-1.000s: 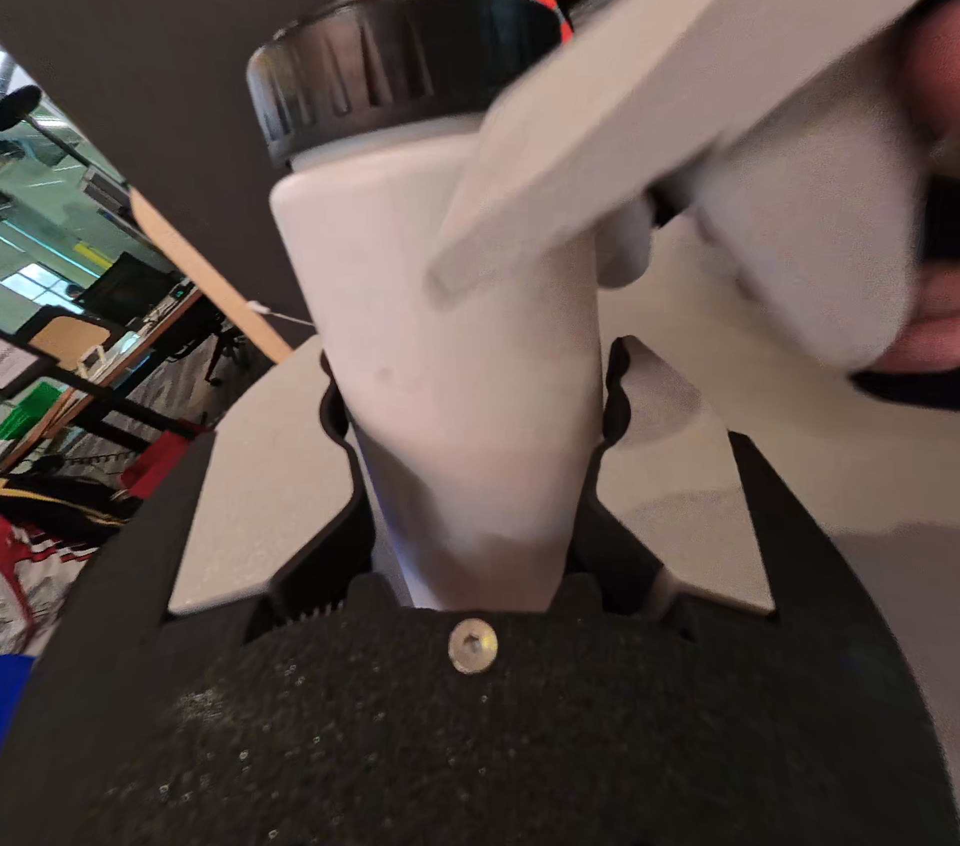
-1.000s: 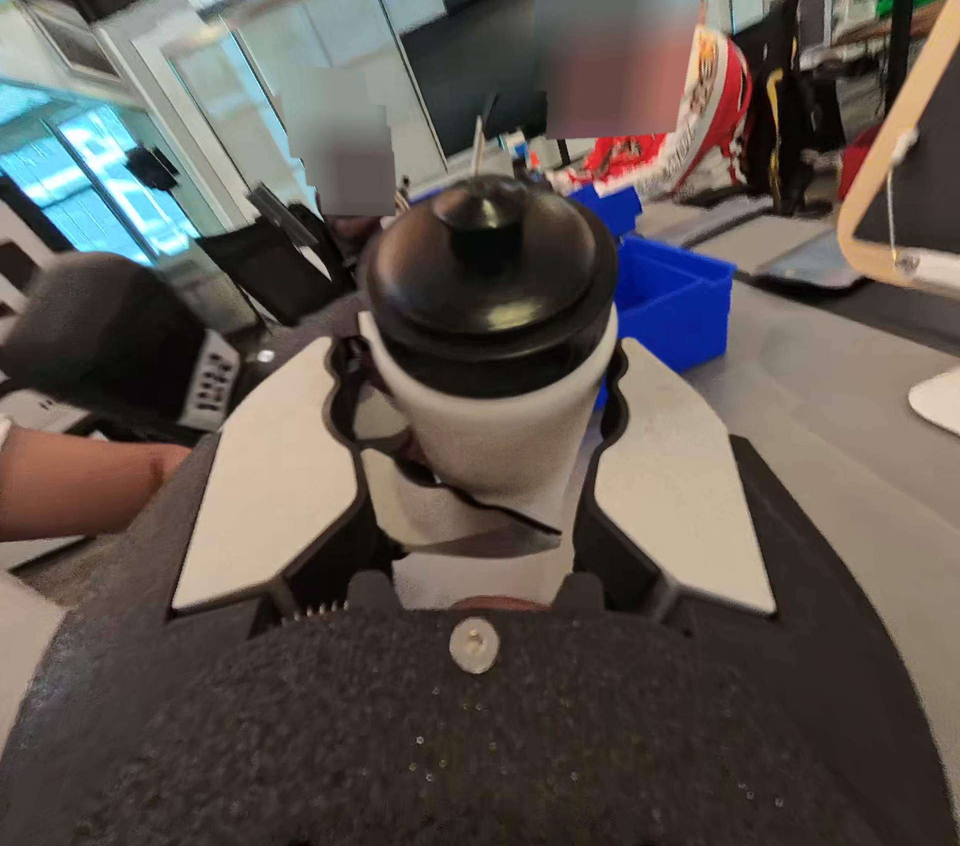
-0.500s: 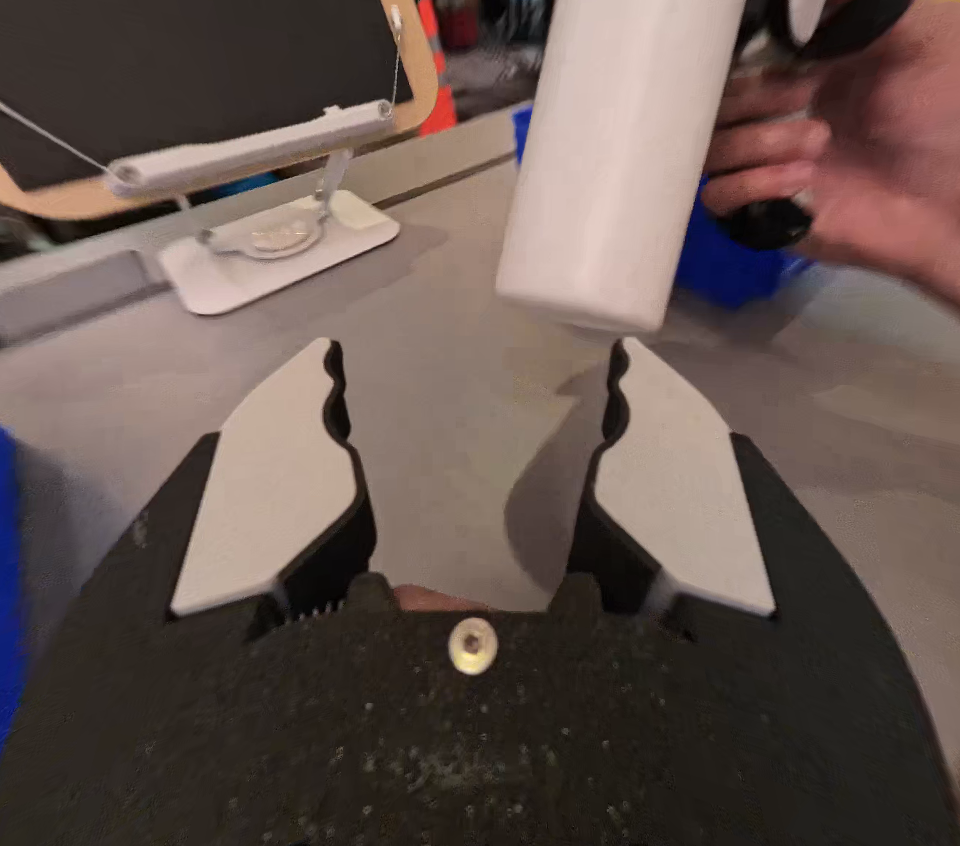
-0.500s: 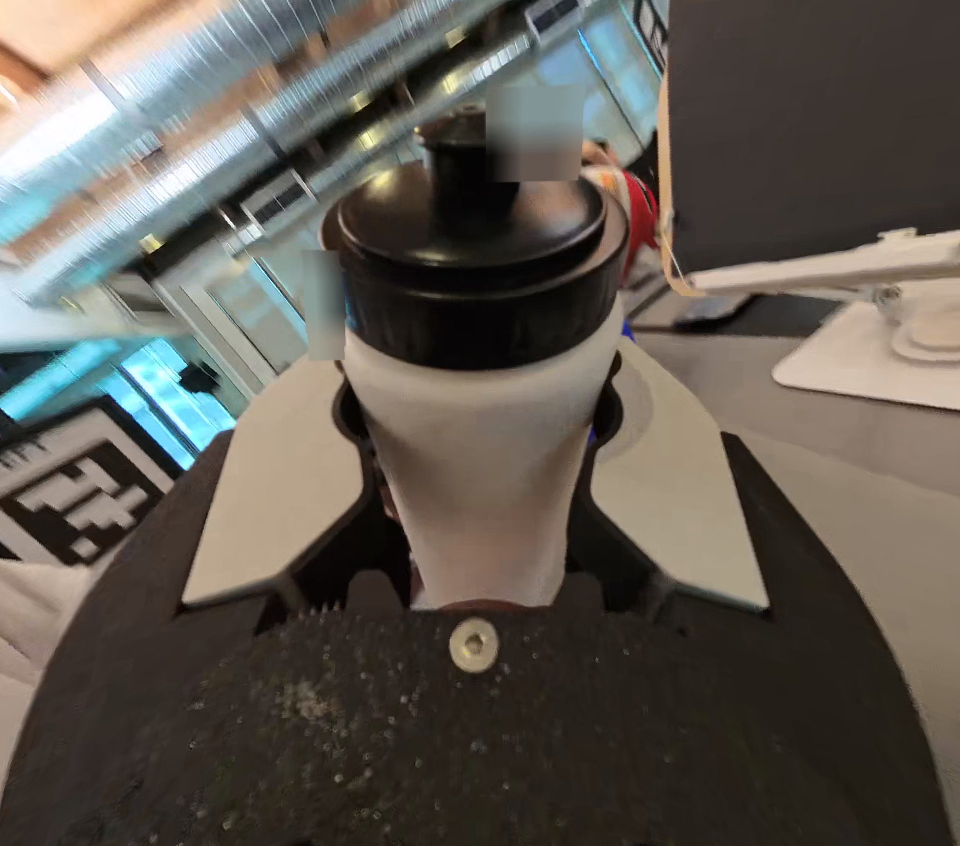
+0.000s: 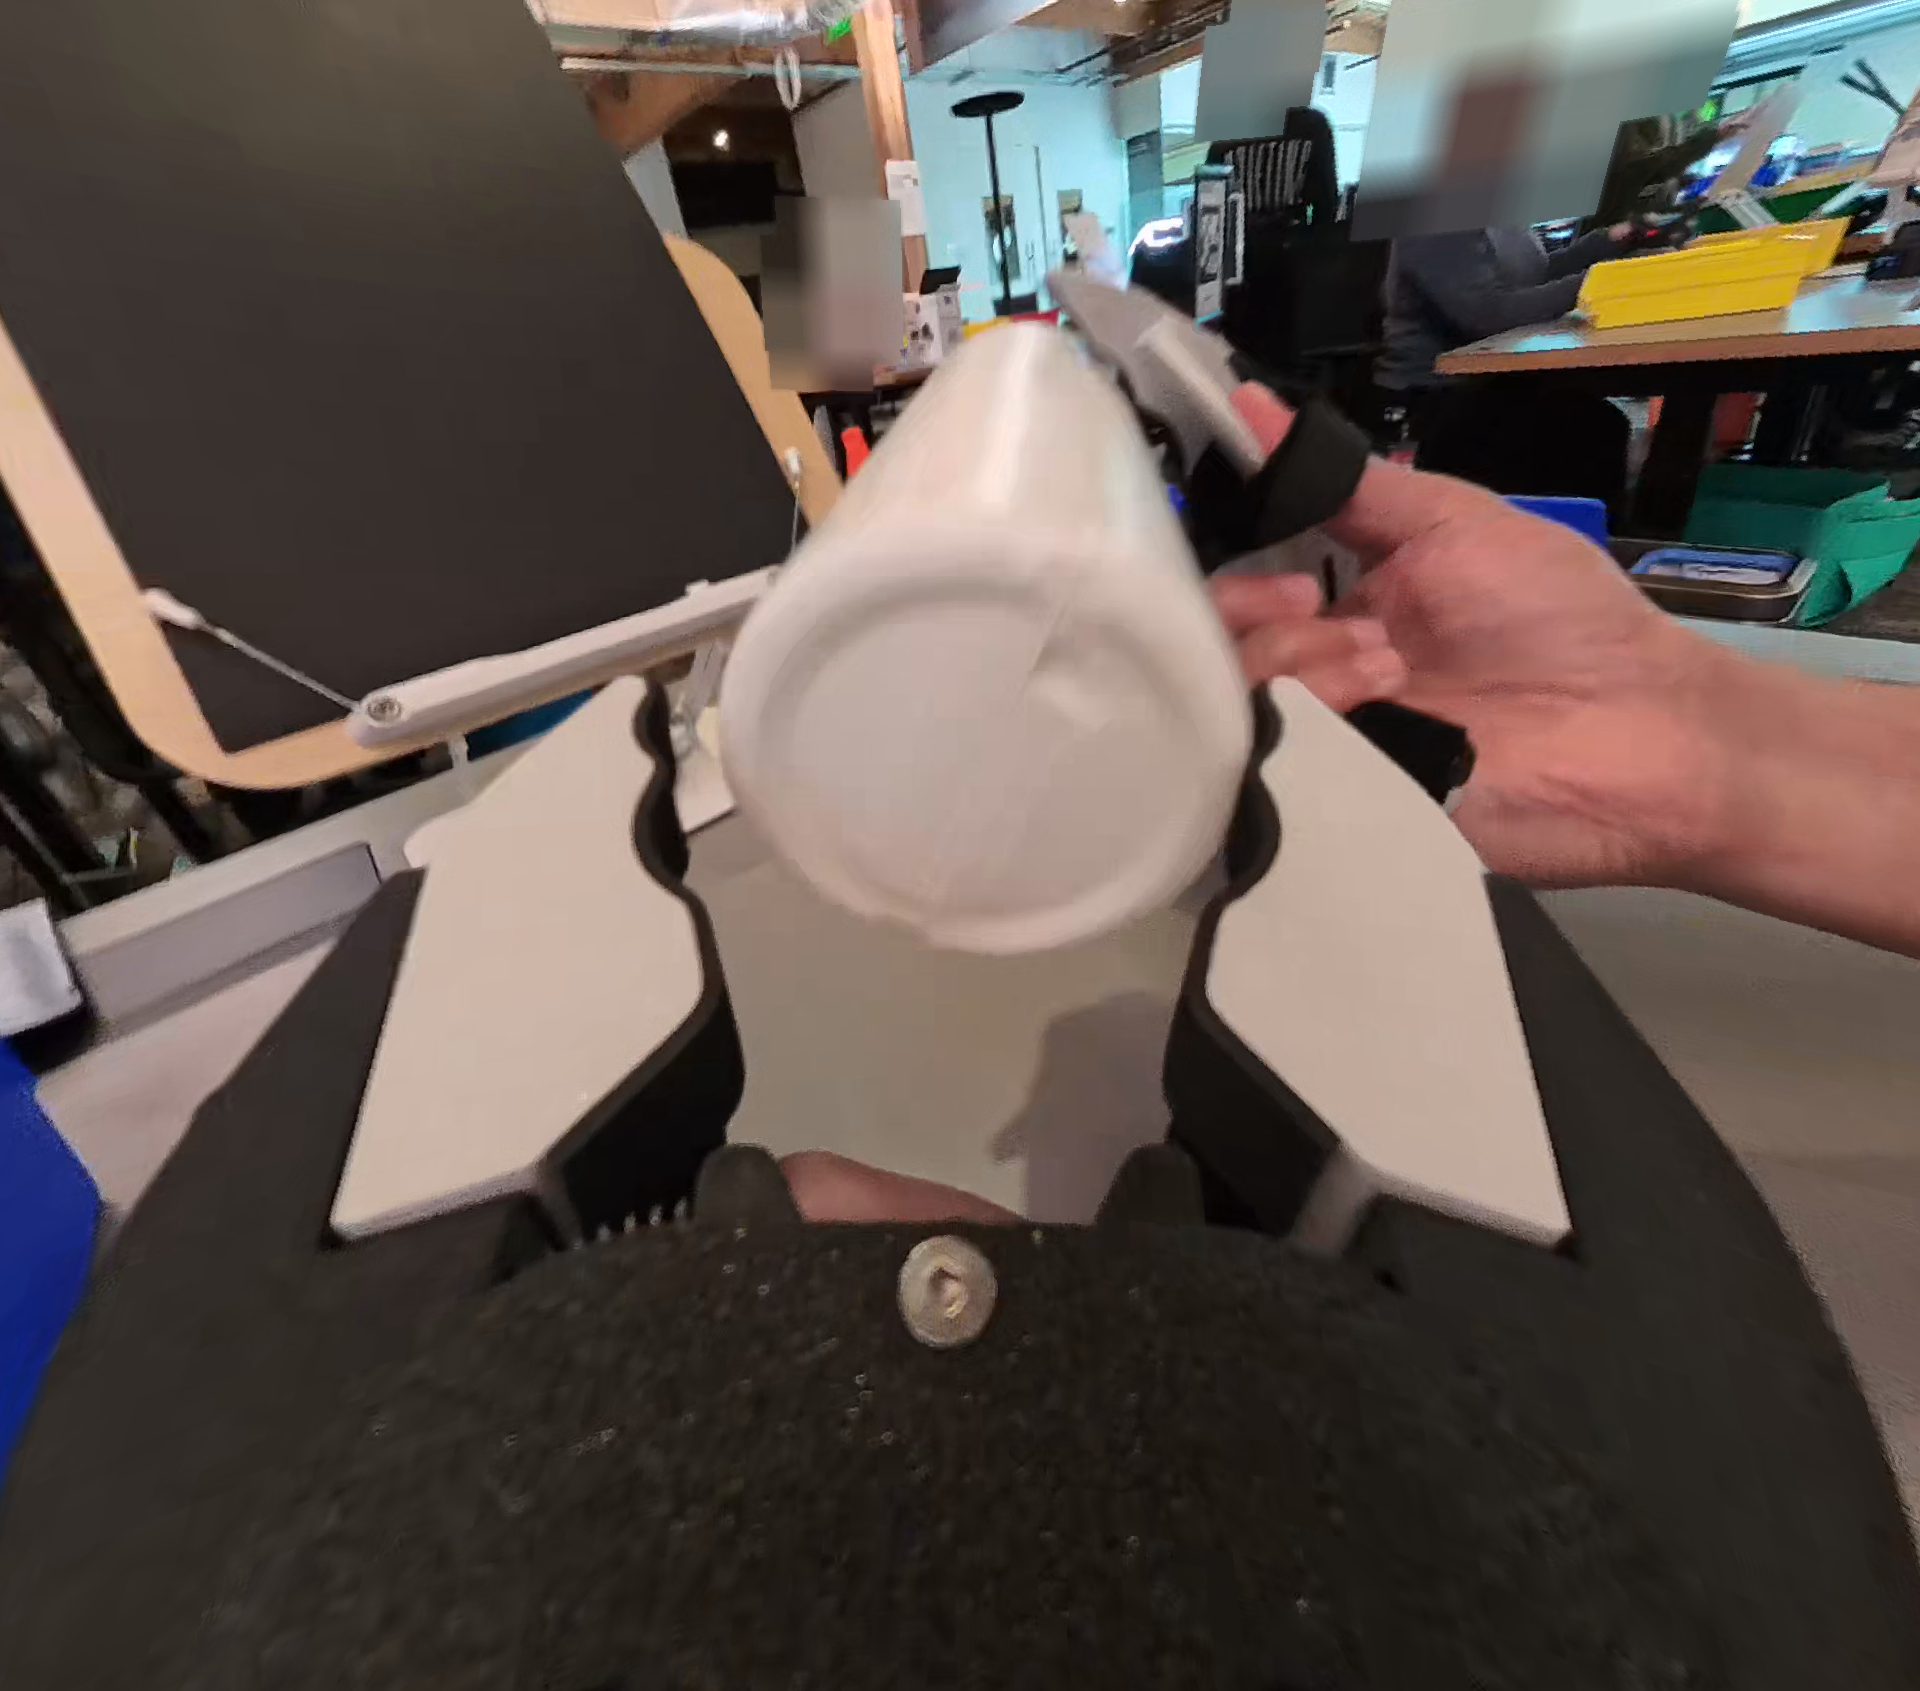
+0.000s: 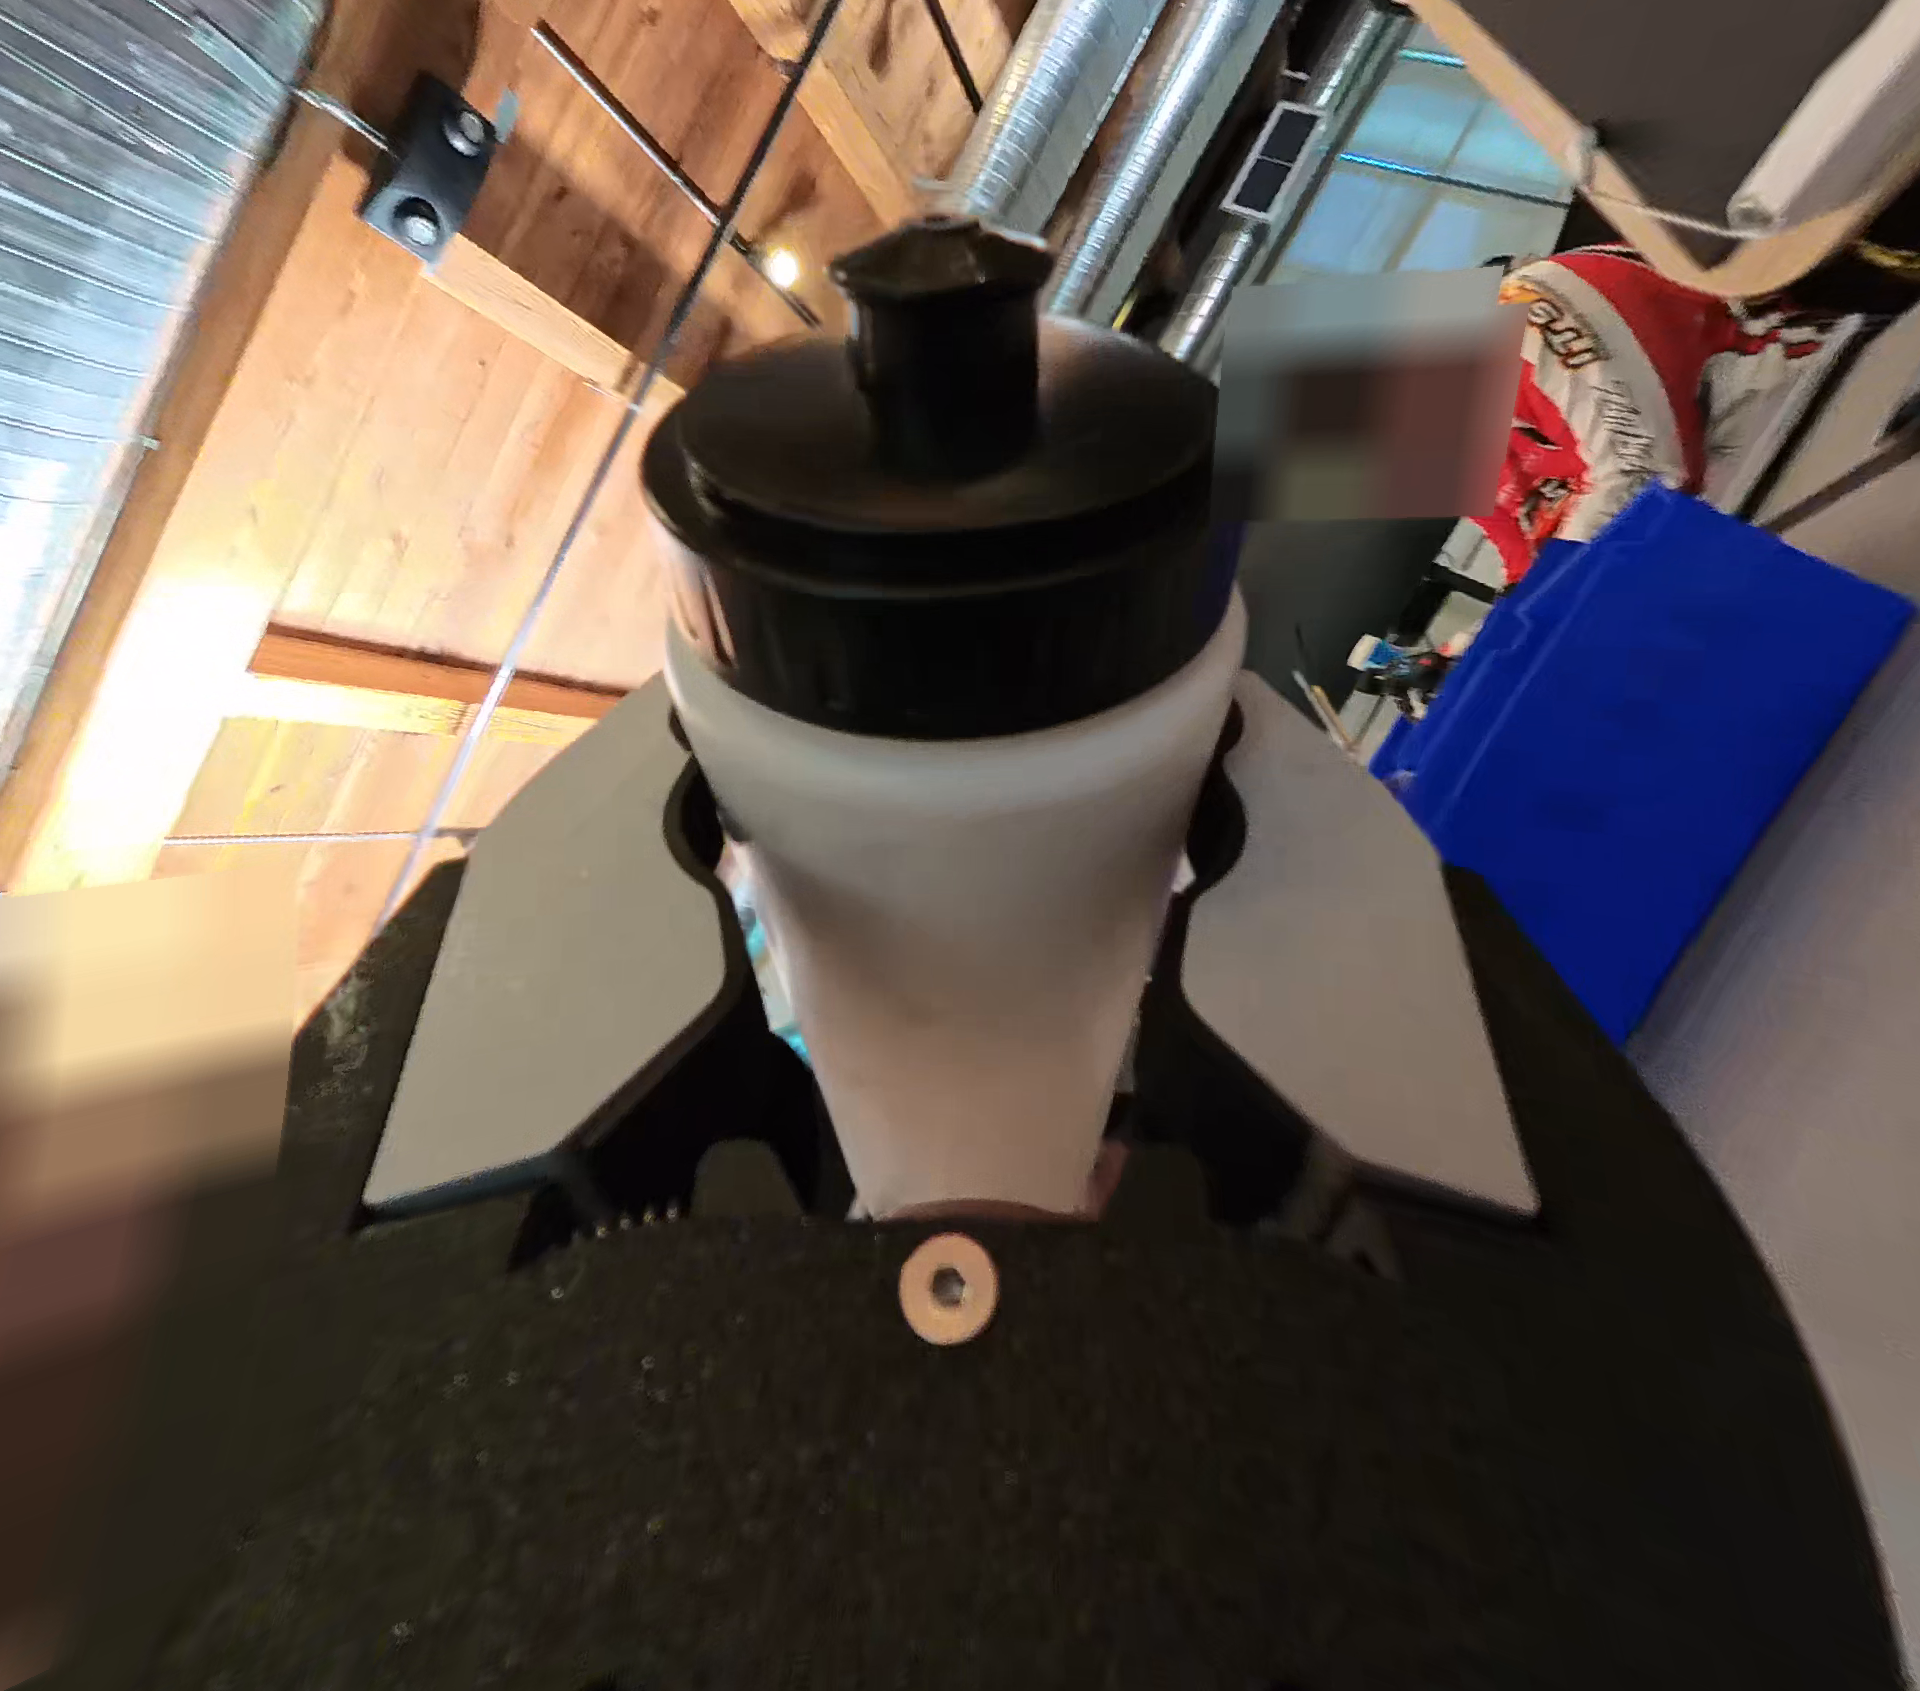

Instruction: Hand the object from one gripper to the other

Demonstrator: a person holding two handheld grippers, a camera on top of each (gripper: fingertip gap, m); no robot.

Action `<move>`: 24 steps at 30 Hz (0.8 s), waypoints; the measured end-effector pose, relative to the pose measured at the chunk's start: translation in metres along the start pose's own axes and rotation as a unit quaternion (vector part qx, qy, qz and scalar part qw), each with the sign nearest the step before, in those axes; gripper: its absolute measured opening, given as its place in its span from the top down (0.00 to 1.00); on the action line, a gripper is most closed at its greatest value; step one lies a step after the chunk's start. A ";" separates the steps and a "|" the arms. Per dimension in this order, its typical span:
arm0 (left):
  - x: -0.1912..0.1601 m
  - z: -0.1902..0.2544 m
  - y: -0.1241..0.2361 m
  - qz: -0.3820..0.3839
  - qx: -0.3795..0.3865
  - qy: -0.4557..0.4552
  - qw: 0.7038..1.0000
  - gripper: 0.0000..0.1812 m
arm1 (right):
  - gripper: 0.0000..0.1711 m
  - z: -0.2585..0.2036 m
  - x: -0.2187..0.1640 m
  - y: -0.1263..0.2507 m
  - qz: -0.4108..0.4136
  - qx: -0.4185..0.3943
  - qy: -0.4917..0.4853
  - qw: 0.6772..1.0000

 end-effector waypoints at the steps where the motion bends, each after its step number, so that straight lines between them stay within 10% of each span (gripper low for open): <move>1: 0.002 0.003 0.002 0.006 -0.016 -0.014 1.000 0.49 | 0.47 0.005 -0.001 0.002 -0.002 -0.008 0.004 1.000; 11: -0.013 0.005 -0.003 -0.046 -0.052 -0.067 0.995 0.51 | 0.45 0.013 -0.003 0.011 -0.054 -0.004 -0.006 0.999; 17: 0.009 0.010 0.004 -0.023 0.020 -0.214 0.976 0.51 | 0.34 0.026 -0.077 -0.008 -0.198 -0.025 0.031 0.979; 24: 0.009 0.022 0.006 -0.035 0.063 -0.342 0.937 0.52 | 0.40 0.044 -0.119 -0.012 -0.209 0.022 -0.145 0.967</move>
Point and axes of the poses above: each gripper's, where its closed fingertips meet, y back along the fingers, x out of its top, z = x × y across the jaws, the point moved 2 cm from there along y, back along the fingers, and after that the axes turned 9 degrees about -y, right-handed, at the moved point
